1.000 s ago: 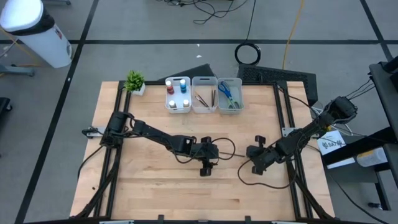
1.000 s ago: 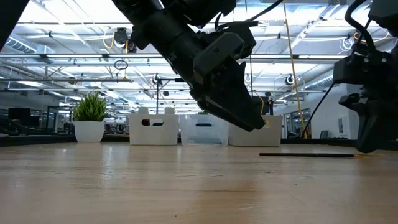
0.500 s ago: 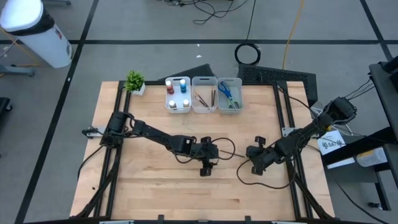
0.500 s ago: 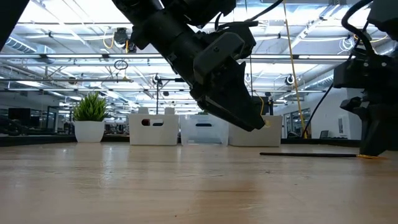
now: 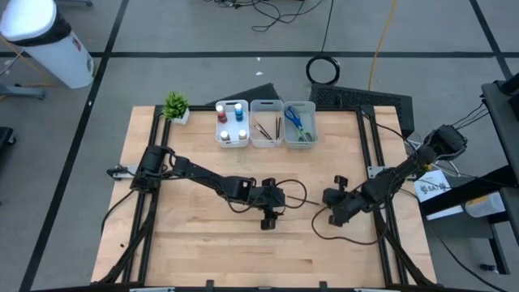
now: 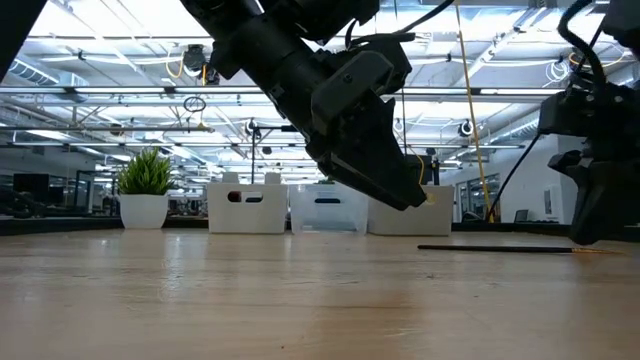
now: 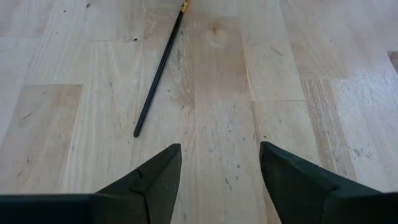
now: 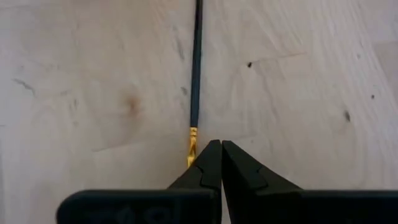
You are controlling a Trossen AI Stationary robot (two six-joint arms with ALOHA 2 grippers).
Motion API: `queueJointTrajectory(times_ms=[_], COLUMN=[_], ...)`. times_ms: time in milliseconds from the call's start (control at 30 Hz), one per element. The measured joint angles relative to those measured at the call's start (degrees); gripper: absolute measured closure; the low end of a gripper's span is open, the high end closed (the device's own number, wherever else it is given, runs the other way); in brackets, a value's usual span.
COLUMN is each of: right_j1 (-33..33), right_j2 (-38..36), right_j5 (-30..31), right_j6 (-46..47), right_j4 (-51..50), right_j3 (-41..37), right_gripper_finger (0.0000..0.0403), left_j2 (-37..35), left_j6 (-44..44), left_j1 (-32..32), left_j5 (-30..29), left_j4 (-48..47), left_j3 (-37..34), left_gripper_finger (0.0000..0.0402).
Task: Pick & Place Paint Supplies
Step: Put the golden paint brush into the transparent bin
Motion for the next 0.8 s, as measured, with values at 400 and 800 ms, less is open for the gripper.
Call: queueJointTrajectory(times_ms=[400, 800], right_j1=[1.8, 1.8], right_j2=[0.4, 5.8], right_j5=[-2.7, -4.3], right_j6=[1.6, 1.6], right_j4=[2.1, 2.0], right_j3=[0.1, 0.4], right_gripper_finger=[0.0403, 0.0402], left_j2=[0.0, 0.0], left_j6=[-0.1, -0.1], left_j1=[0.0, 0.0], left_j5=[0.0, -0.1], left_j4=[0.0, 0.0], left_j3=[0.0, 0.0], left_gripper_finger=[0.0172, 0.0172])
